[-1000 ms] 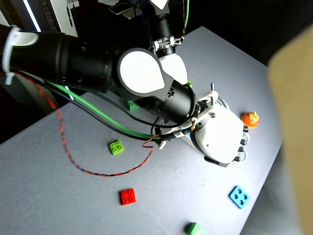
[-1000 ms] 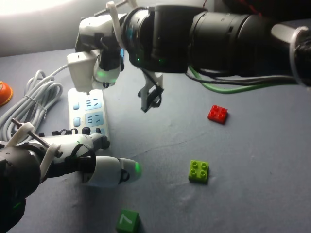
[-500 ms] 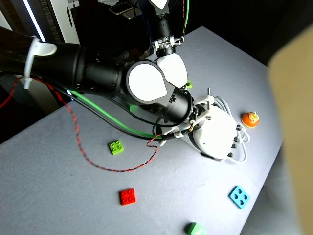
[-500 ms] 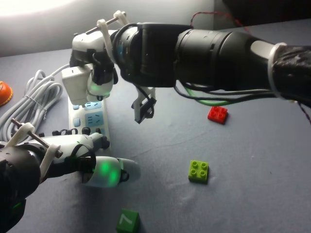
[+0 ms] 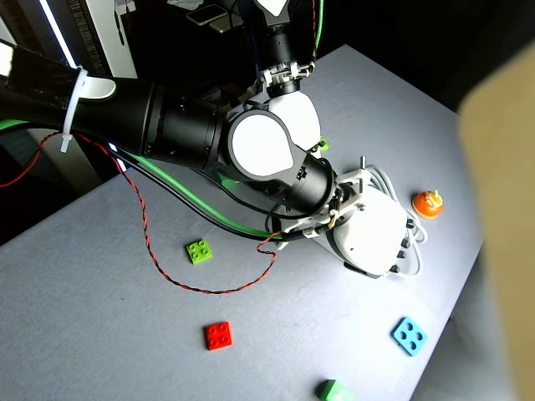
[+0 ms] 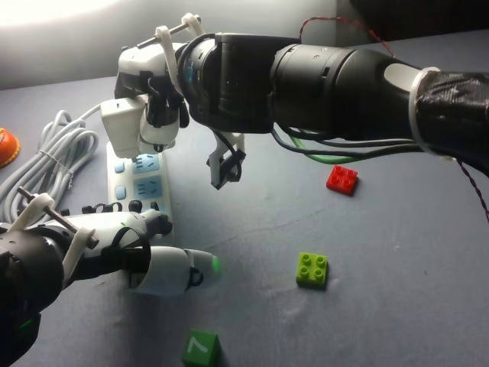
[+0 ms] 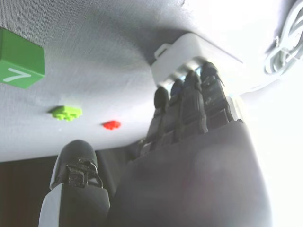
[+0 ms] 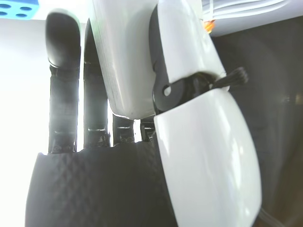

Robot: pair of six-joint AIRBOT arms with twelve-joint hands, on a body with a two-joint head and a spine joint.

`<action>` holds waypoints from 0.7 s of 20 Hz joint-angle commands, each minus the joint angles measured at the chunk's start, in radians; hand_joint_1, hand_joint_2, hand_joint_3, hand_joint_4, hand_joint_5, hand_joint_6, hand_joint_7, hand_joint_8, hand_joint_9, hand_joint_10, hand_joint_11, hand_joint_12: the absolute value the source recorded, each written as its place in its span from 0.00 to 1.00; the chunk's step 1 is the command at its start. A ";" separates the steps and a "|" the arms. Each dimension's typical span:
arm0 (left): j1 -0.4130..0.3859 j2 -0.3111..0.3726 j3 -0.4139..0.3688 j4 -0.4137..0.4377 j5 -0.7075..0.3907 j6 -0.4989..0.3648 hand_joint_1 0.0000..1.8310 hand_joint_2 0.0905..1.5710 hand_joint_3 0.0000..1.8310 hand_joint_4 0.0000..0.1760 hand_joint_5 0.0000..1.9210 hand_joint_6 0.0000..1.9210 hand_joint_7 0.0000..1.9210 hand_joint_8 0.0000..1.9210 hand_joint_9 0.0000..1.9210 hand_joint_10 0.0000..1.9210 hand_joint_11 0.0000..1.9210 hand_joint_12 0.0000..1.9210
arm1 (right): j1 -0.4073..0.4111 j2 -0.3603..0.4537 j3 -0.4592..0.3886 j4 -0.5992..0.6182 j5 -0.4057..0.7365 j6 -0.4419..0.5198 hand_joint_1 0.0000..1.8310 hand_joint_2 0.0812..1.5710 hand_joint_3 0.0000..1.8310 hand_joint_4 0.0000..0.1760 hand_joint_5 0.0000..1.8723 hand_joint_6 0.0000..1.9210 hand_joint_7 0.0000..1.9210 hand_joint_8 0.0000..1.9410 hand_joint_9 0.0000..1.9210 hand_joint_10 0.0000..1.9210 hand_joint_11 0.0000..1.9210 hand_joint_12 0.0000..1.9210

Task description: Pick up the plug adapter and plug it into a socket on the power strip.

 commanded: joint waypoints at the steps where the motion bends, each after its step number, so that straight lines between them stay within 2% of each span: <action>1: 0.000 0.005 -0.001 0.034 0.014 -0.002 0.00 0.73 0.00 0.00 0.00 0.00 0.00 0.00 0.00 0.00 0.00 0.00 | 0.007 0.001 0.005 -0.019 0.053 0.010 0.74 0.74 0.00 0.00 0.43 0.53 0.44 0.64 0.43 0.76 0.40 0.76; 14: 0.007 0.008 -0.003 0.034 0.013 -0.002 0.00 0.73 0.00 0.00 0.00 0.00 0.00 0.00 0.00 0.00 0.00 0.00 | -0.003 0.002 0.005 -0.019 0.030 0.022 0.75 0.73 0.00 0.00 0.44 0.53 0.46 0.61 0.44 0.73 0.41 0.75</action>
